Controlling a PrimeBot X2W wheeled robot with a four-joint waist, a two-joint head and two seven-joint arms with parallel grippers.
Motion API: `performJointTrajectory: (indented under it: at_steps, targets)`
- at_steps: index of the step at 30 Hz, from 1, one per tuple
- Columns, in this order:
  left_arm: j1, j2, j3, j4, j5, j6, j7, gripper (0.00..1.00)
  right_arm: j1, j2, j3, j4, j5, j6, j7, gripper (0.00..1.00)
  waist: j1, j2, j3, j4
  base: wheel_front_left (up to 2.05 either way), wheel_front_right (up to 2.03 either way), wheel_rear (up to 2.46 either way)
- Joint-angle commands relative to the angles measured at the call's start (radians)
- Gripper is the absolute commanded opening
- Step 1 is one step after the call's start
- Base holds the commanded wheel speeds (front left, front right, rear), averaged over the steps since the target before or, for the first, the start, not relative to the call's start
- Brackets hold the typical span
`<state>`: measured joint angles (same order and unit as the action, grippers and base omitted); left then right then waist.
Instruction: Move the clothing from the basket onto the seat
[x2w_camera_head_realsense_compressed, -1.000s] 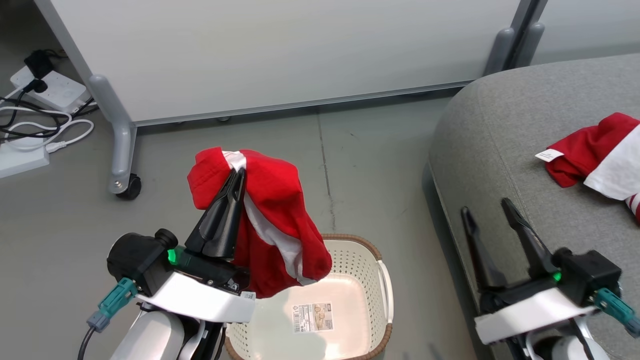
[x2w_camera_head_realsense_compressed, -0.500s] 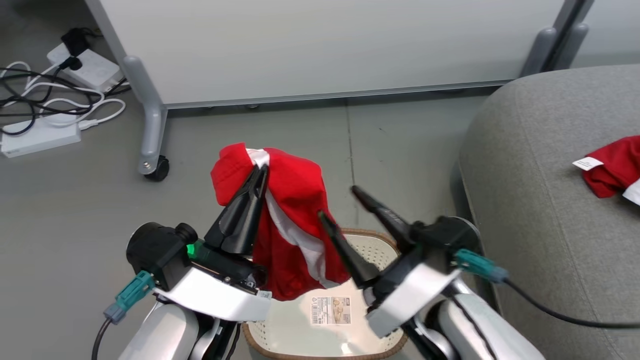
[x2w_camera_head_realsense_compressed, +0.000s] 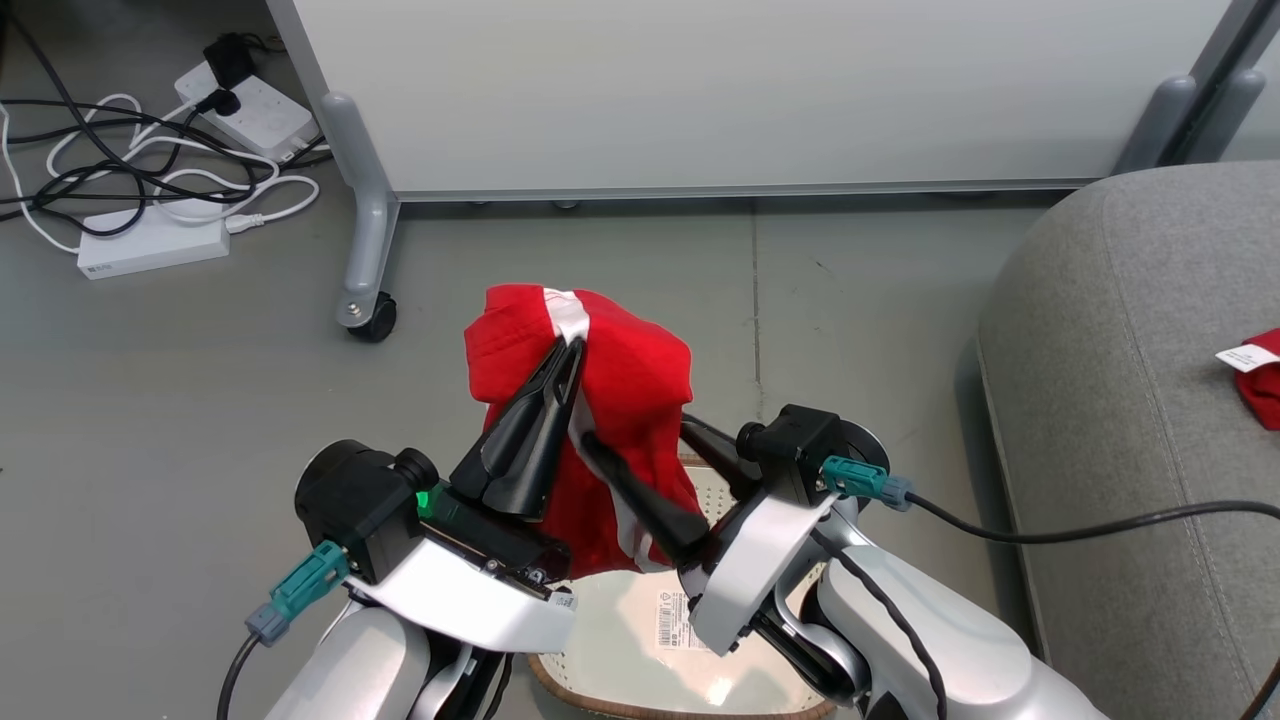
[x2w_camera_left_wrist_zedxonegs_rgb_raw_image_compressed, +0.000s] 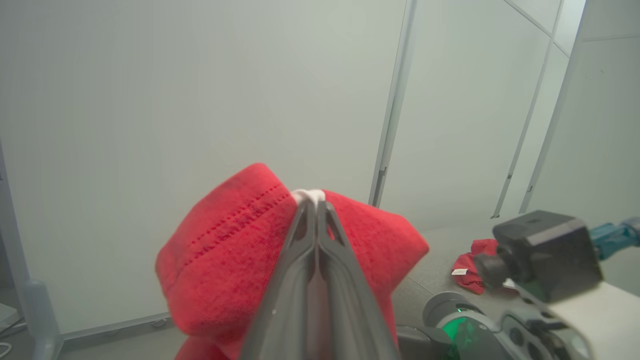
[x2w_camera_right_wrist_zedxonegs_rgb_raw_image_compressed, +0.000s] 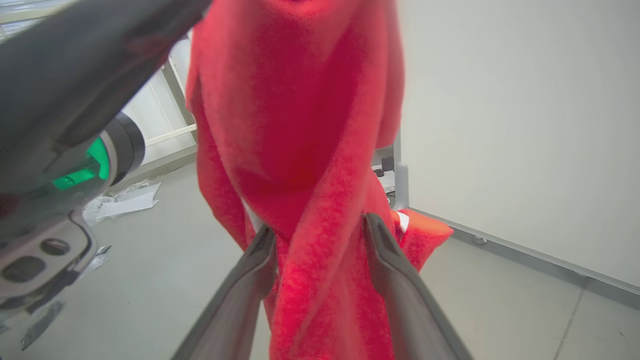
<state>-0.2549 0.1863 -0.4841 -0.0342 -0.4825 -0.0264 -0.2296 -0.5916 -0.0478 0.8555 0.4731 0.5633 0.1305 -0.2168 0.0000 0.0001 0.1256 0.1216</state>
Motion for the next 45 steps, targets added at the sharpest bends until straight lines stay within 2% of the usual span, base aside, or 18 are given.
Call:
performJointTrajectory:
  at_steps: [1,6,7,8,9,10,13,18,30,38,45]
  targets:
    - [-0.017,0.003,0.001,0.001,0.002,-0.006,-0.005,0.0,-0.022,-0.005,0.015,0.018,0.019,0.001,-0.012,0.0,0.0,-0.0001,-0.001,0.004,0.0,0.0,0.0]
    - [-0.011,0.003,0.003,0.001,-0.002,-0.005,-0.01,0.0,-0.055,-0.005,0.046,0.05,0.062,0.001,-0.03,0.0,0.0,-0.0001,-0.003,0.006,0.0,0.0,0.0]
    - [-0.01,0.005,0.006,0.0,-0.001,-0.001,-0.011,0.15,-0.065,-0.005,0.05,0.056,0.073,0.001,-0.035,0.0,0.0,-0.0001,-0.001,0.004,0.0,0.0,0.0]
    - [-0.01,0.005,0.009,0.0,-0.001,0.003,-0.012,0.44,-0.069,-0.005,0.052,0.059,0.077,0.001,-0.04,0.0,0.0,-0.0001,-0.001,0.003,0.0,0.0,0.0]
    - [-0.009,0.006,0.01,0.002,0.001,0.006,-0.014,0.91,-0.072,-0.005,0.052,0.062,0.082,0.001,-0.042,0.0,0.0,-0.0001,0.0,0.001,0.0,0.0,0.0]
    - [-0.009,0.006,0.011,0.003,0.005,0.009,-0.015,1.0,-0.076,-0.005,0.048,0.065,0.082,0.001,-0.044,0.0,0.0,-0.0001,0.0,0.0,0.0,0.0,0.0]
    - [-0.007,0.008,0.011,0.006,0.01,0.012,-0.016,1.0,-0.082,-0.006,0.03,0.072,0.087,0.001,-0.049,0.0,0.0,-0.0001,0.0,-0.005,0.0,0.0,0.0]
    - [-0.005,0.023,-0.016,0.015,0.024,-0.008,-0.003,1.0,-0.079,-0.005,-0.033,0.089,0.073,0.001,-0.052,0.0,0.0,-0.0001,0.005,-0.017,0.0,0.0,0.0]
    - [-0.012,0.082,-0.156,0.066,0.103,-0.06,0.082,1.0,-0.007,-0.017,-0.246,0.086,-0.018,0.001,-0.049,0.0,0.0,-0.0001,0.027,-0.073,0.0,0.0,0.0]
    - [-0.014,0.105,-0.201,0.095,0.126,-0.07,0.088,1.0,0.041,-0.012,-0.316,0.06,-0.053,0.001,-0.049,0.0,0.0,-0.0001,0.04,-0.144,0.0,0.0,0.0]
    - [-0.026,0.131,-0.215,0.086,0.136,-0.074,0.093,1.0,0.078,-0.007,-0.351,0.028,-0.063,0.001,-0.049,0.0,0.0,-0.0001,0.065,-0.252,0.0,0.0,0.0]
